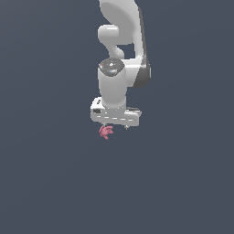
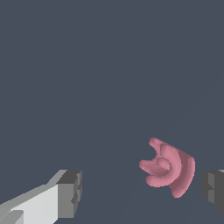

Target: Pick up the object and move it to a goal position.

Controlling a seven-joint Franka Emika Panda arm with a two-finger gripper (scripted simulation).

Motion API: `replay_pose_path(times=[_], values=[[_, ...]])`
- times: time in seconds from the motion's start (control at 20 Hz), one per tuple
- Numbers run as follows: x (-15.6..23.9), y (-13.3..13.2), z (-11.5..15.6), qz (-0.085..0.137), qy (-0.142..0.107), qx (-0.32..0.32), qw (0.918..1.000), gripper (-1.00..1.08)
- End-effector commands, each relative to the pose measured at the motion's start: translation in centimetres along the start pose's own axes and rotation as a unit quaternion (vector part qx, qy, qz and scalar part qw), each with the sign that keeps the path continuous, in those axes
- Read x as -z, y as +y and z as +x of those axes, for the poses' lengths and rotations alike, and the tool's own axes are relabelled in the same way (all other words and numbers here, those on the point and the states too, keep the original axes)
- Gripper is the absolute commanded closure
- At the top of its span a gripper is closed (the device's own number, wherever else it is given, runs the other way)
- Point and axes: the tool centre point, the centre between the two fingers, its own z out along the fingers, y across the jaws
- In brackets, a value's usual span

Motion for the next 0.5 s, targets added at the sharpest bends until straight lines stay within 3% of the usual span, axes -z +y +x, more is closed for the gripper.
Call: replay_pose_path(times=[0.0, 0.45], values=[[-1.0, 1.0, -0.5, -0.002, -0.001, -0.032, 0.9995, -0.92], [-4.6, 5.0, -2.8, -0.013, -0.005, -0.158, 0.9874, -0.92]])
